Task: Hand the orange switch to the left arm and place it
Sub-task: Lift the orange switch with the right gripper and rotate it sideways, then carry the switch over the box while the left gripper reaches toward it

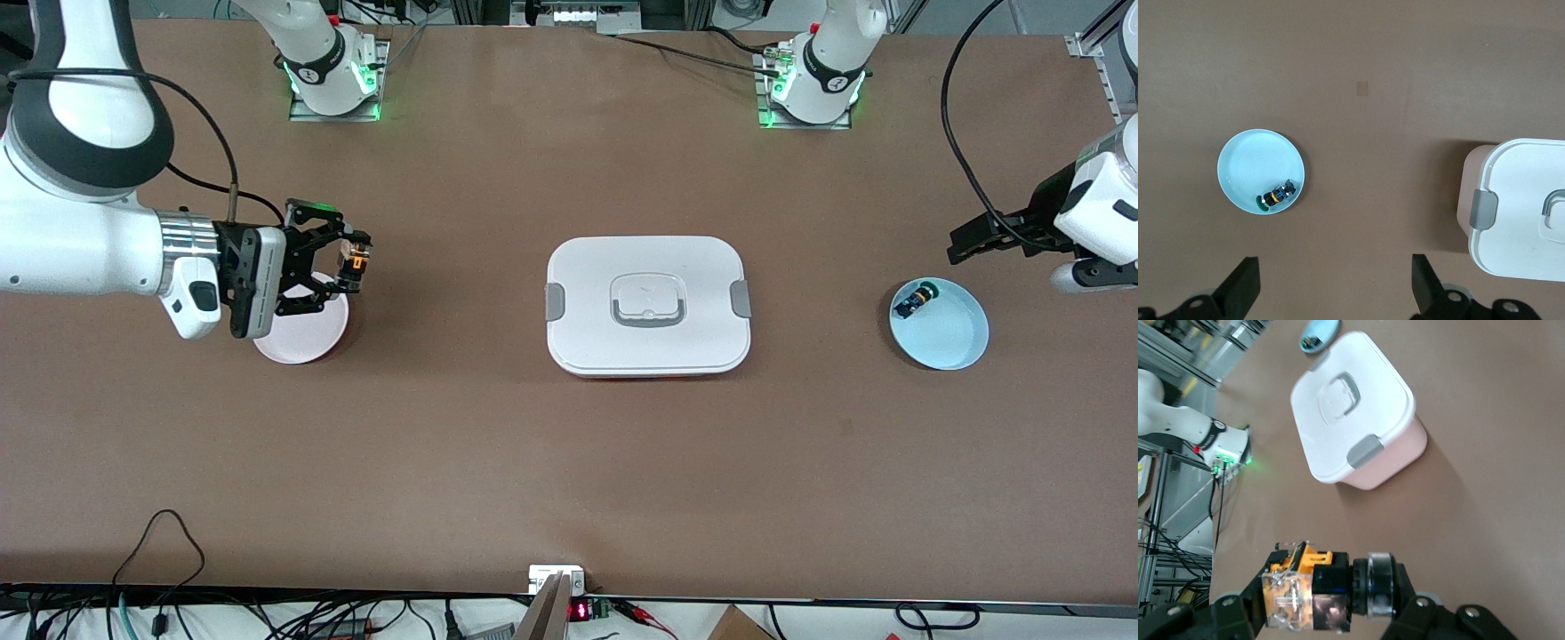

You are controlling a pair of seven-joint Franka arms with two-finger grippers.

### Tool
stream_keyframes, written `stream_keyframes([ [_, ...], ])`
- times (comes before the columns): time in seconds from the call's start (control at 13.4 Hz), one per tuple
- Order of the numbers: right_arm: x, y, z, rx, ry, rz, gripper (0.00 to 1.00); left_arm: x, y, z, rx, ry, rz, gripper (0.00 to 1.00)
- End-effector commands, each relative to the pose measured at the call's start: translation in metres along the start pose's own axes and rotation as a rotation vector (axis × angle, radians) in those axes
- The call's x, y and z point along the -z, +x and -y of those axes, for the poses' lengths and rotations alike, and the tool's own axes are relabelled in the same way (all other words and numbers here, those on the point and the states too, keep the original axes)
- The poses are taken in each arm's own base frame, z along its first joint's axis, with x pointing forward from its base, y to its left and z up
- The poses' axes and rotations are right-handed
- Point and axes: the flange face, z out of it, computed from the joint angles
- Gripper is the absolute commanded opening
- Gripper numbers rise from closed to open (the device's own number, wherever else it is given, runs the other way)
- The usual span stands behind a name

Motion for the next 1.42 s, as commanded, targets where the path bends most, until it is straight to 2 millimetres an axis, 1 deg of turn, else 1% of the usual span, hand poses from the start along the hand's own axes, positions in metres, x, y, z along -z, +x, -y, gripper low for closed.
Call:
stream_keyframes([
  [0.0,-0.005,-0.014,-0.009,0.109,0.085,-0.109,0.41,0.006,0.004,0.001,0.012,0.008,-0.004,1.00],
  [0.07,-0.008,-0.019,-0.010,0.142,0.122,-0.135,0.41,0.006,0.004,0.000,0.010,0.008,-0.004,1.00],
  [0.15,-0.009,-0.024,-0.016,0.170,0.137,-0.162,0.41,0.005,0.004,0.002,0.013,0.008,-0.003,1.00],
  [0.3,-0.011,-0.028,-0.019,0.231,0.159,-0.237,0.40,0.002,0.006,0.003,0.012,0.012,0.001,1.00],
  [0.45,-0.018,-0.028,-0.019,0.270,0.205,-0.340,0.40,0.003,0.005,-0.002,0.002,0.016,-0.001,1.00],
  [0.67,-0.028,-0.022,-0.024,0.327,0.230,-0.454,0.39,0.005,0.005,-0.004,-0.004,0.015,-0.007,1.00],
  [0.75,-0.031,-0.023,-0.027,0.332,0.236,-0.473,0.39,0.012,0.005,-0.004,-0.001,0.014,-0.019,1.00],
  [0.82,-0.031,-0.024,-0.029,0.334,0.242,-0.497,0.39,0.013,0.005,-0.007,-0.005,0.013,-0.022,1.00],
  [0.97,-0.039,-0.025,-0.032,0.348,0.291,-0.541,0.39,0.018,0.005,-0.007,-0.002,0.010,-0.031,1.00],
  [1.04,-0.046,-0.025,-0.036,0.354,0.298,-0.560,0.39,0.023,0.005,-0.005,0.001,-0.011,-0.040,1.00],
  [1.12,-0.053,-0.023,-0.039,0.349,0.306,-0.580,0.39,0.021,0.005,-0.006,-0.003,-0.051,-0.030,1.00],
  [1.19,-0.059,-0.019,-0.039,0.343,0.314,-0.599,0.39,0.005,0.012,-0.014,-0.008,-0.097,0.005,1.00],
  [1.27,-0.066,-0.011,-0.035,0.343,0.326,-0.622,0.39,0.006,0.009,-0.020,-0.012,-0.100,0.005,1.00],
  [1.34,-0.073,-0.004,-0.035,0.334,0.329,-0.646,0.39,0.005,0.007,-0.030,-0.028,-0.108,0.014,1.00],
])
